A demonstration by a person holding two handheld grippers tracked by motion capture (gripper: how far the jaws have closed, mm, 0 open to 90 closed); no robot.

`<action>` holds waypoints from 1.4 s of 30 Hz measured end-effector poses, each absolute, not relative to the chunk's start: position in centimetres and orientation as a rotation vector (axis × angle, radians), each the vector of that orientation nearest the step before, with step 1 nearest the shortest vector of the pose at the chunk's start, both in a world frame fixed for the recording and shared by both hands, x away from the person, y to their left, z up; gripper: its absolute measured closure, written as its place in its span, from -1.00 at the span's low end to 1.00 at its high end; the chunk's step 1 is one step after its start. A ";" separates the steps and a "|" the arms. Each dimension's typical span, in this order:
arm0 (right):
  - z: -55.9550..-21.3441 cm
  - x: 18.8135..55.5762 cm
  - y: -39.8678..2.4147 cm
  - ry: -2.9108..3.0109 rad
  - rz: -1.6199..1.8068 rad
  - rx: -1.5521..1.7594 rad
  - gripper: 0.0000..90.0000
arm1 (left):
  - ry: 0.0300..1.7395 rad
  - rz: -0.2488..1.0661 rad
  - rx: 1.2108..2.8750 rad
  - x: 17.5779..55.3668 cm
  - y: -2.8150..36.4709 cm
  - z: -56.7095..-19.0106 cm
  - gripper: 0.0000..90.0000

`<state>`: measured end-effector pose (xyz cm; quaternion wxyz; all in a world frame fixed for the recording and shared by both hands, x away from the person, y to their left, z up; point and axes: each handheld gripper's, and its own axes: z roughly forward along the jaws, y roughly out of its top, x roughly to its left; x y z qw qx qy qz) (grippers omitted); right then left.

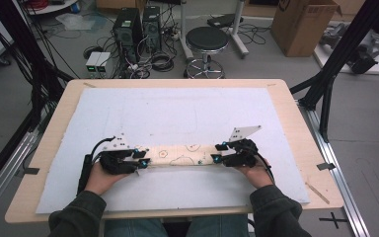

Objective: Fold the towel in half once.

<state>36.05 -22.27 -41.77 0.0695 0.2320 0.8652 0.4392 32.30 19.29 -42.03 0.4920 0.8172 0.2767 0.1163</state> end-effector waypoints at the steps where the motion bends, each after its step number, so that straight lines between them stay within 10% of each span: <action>1: -41.6 36.3 -22.3 2.596 1.328 0.701 0.15 | 0.676 0.277 1.963 32.5 19.5 -42.0 0.28; 42: -44.1 36.6 -22.3 2.655 1.191 0.633 -0.01 | 0.717 0.311 2.135 33.4 19.3 -44.3 0.07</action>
